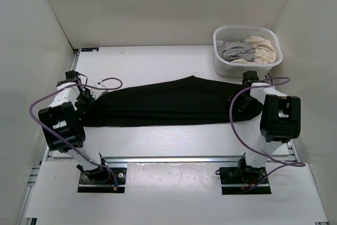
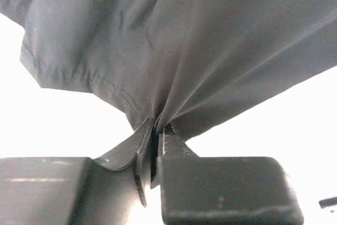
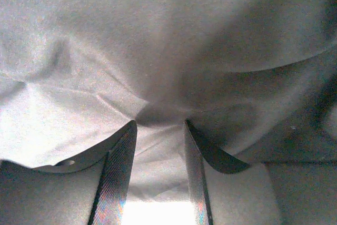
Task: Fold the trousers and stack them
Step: Fold the trousers
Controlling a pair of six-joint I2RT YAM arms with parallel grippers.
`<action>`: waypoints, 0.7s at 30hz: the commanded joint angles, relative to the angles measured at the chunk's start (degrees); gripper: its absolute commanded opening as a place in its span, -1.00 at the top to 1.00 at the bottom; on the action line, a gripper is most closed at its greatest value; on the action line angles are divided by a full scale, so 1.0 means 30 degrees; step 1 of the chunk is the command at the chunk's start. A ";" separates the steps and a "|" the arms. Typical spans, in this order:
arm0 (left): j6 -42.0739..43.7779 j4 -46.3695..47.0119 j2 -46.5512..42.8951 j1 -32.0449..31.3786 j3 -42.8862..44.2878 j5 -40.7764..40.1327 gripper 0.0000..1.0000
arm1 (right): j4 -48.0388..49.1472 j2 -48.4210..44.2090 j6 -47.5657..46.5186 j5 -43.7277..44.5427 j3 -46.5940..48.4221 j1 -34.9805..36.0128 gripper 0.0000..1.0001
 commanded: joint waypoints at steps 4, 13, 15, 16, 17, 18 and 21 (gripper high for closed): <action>0.1633 -0.1601 -0.0693 0.1088 -0.0466 0.0726 0.31 | -0.1273 0.1240 -0.0322 0.1289 -0.1268 -0.0579 0.06; 0.3066 -0.5416 -0.0074 0.2198 0.0270 0.0291 -0.50 | -0.2152 0.0191 -0.1840 0.2284 -0.0302 -0.0579 0.01; 0.3068 -0.5880 0.0448 0.3249 0.2860 0.0987 -0.50 | -0.2621 -0.0859 -0.2747 0.2520 0.0194 -0.0579 -0.11; 0.3068 -0.6088 0.0454 0.3257 0.2881 0.0994 -0.50 | -0.2623 -0.1245 -0.2754 0.2781 0.0370 -0.0579 -0.11; 0.3068 -0.6380 0.0744 0.3779 0.3780 0.1777 -0.50 | -0.2855 -0.1625 -0.3044 0.2958 0.0372 -0.0579 -0.11; 0.2720 -0.6702 0.1095 0.3988 0.5675 0.2191 -0.52 | -0.3119 -0.2035 -0.3047 0.2959 0.0372 -0.0579 -0.17; 0.1314 -0.7496 0.2735 0.4195 0.8436 0.3160 -0.62 | -0.3588 -0.3501 -0.3865 0.2816 0.0841 -0.0755 -0.46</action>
